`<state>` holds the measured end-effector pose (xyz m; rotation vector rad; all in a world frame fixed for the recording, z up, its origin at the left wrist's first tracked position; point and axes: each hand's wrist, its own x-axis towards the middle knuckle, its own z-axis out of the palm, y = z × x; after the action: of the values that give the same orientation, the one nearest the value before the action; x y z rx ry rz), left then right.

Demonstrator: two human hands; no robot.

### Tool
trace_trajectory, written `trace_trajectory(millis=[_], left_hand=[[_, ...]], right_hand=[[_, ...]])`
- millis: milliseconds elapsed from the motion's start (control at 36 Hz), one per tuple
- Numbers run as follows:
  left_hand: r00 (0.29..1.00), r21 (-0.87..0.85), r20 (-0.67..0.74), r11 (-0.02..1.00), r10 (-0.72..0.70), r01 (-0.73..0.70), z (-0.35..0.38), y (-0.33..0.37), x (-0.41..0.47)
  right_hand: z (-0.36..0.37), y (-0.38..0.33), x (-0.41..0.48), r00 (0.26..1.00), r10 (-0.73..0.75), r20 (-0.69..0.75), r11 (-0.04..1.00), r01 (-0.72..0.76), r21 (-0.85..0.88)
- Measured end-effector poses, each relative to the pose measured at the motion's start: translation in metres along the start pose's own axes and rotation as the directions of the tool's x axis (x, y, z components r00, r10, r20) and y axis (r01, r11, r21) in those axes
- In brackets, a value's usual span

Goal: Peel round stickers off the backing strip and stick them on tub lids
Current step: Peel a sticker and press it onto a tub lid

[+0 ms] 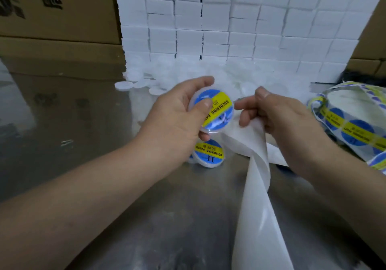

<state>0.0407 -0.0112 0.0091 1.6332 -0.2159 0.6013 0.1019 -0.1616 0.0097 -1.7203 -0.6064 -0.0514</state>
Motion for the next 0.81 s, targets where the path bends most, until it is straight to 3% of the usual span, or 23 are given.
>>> trace_trajectory(millis=[111, 250, 500, 639, 806], left_hand=[[0.995, 0.018, 0.083, 0.999, -0.050, 0.048, 0.0024, -0.0033, -0.0015], [0.981, 0.166, 0.193, 0.986, -0.006, -0.026, 0.0052, -0.0095, -0.0076], [0.982, 0.308, 0.185, 0.945, 0.049, -0.105, 0.0051, -0.0086, -0.0082], [0.989, 0.376, 0.136, 0.921, 0.056, -0.104, 0.0044, -0.0088, -0.0064], [0.995, 0.439, 0.084, 0.894, 0.057, -0.088, 0.0047, -0.0103, -0.0072]], right_hand=[[0.0064, -0.0013, -0.0087, 0.987, -0.078, 0.142, 0.987, 0.097, -0.129], [0.0076, 0.0028, -0.0096, 0.984, -0.137, 0.116, 0.959, 0.161, -0.235], [0.0058, 0.0049, -0.0058, 0.963, -0.248, 0.104, 0.885, 0.269, -0.380], [0.0077, 0.0028, -0.0071, 0.967, -0.214, 0.140, 0.892, 0.252, -0.375], [0.0080, 0.0006, -0.0082, 0.979, -0.187, 0.082, 0.907, 0.204, -0.368]])
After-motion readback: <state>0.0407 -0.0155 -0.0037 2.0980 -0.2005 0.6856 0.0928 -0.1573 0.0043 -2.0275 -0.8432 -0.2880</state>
